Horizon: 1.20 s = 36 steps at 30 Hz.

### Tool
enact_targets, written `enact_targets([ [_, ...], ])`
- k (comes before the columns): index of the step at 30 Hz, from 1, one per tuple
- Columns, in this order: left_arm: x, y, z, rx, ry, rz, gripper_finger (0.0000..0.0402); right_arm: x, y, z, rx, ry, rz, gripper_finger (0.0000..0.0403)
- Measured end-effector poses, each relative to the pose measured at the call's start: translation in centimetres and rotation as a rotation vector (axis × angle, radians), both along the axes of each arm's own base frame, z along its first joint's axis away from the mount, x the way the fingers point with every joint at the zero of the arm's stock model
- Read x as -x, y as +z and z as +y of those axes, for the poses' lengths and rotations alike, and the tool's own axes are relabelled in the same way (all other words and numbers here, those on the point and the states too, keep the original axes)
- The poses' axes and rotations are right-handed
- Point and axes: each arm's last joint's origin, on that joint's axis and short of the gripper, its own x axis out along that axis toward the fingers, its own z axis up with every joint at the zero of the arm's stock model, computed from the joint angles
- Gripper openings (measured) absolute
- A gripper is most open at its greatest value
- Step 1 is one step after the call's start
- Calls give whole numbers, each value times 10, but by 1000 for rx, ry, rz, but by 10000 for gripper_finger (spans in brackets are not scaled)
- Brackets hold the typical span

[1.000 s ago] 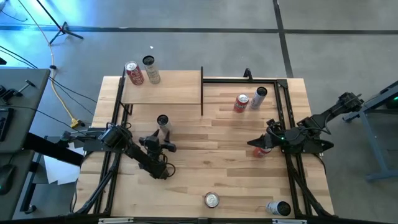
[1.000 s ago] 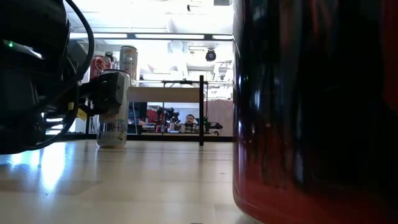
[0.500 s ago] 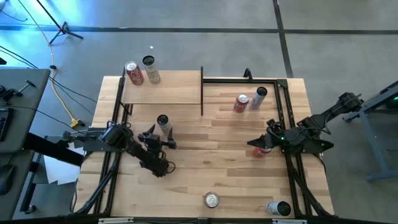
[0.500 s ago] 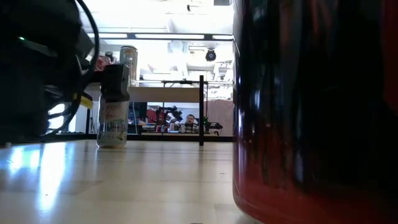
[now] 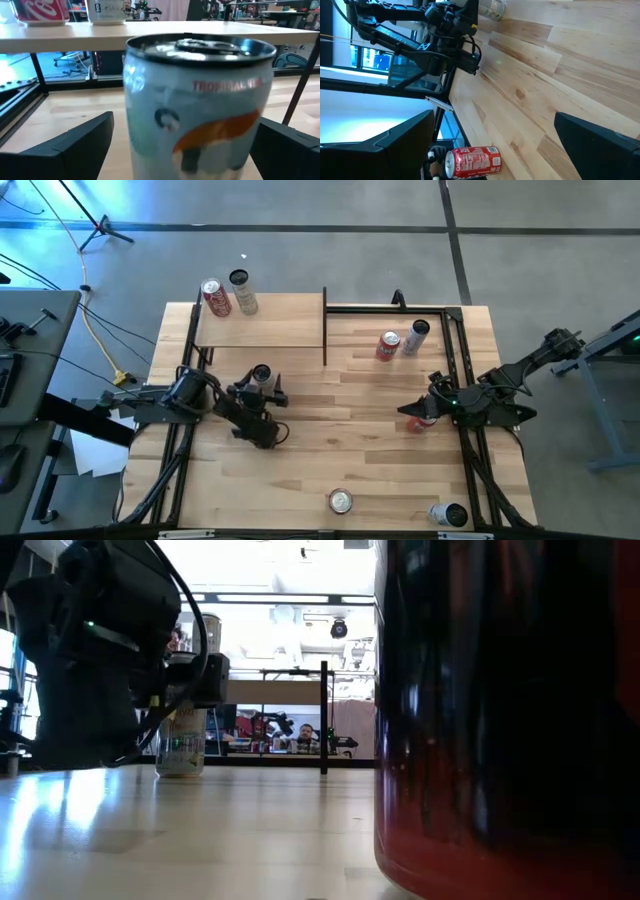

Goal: Place canned beverage on shelf
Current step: Put the light orange soda can on the shelf aligned with the other light orange soda can

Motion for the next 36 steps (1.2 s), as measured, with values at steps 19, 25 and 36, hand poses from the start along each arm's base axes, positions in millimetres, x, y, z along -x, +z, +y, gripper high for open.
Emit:
enact_targets([
  [19, -2, -1, -3, -29, -66, 24, 202, 0, 0, 0, 0, -1, 0, 400],
  [25, 3, 8, -12, -13, -83, -5, 202, 0, 0, 0, 0, 0, 0, 400],
  [36, 8, 69, -17, 85, -70, 23, 202, 0, 0, 0, 0, 0, 0, 400],
])
